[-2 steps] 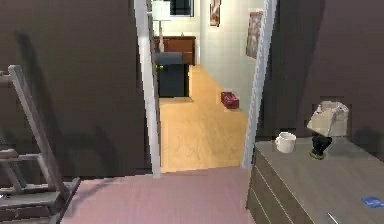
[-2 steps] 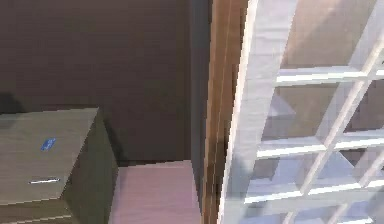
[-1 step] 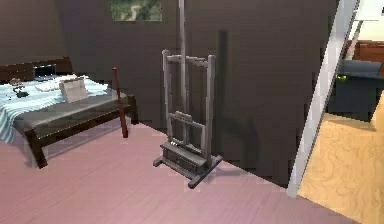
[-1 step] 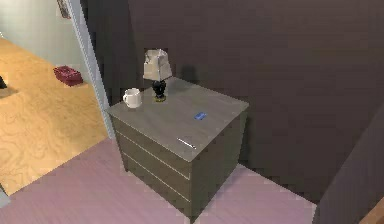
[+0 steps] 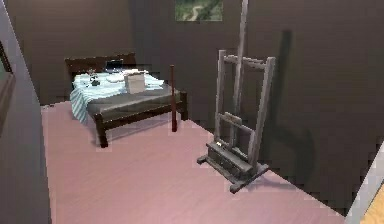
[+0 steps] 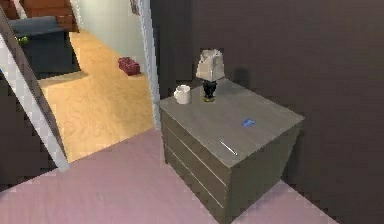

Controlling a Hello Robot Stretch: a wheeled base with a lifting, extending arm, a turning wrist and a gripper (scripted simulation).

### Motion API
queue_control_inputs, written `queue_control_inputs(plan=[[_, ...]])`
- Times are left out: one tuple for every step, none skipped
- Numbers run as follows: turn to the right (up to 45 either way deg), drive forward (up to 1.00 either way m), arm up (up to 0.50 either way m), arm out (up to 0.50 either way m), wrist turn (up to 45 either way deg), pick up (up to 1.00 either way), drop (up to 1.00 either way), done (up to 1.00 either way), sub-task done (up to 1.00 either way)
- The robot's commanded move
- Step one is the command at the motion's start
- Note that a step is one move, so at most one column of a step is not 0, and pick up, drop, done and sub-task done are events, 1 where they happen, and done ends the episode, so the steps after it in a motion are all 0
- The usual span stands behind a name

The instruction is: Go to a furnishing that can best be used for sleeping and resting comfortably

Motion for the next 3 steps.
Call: queue_control_inputs(plan=[[0.0,0.35,0.0,0.0,0.0,0.0,0.0,0.0,0.0],[-36.0,0.0,0.0,0.0,0.0,0.0,0.0,0.0,0.0],[0.0,1.0,0.0,0.0,0.0,0.0,0.0,0.0,0.0]])
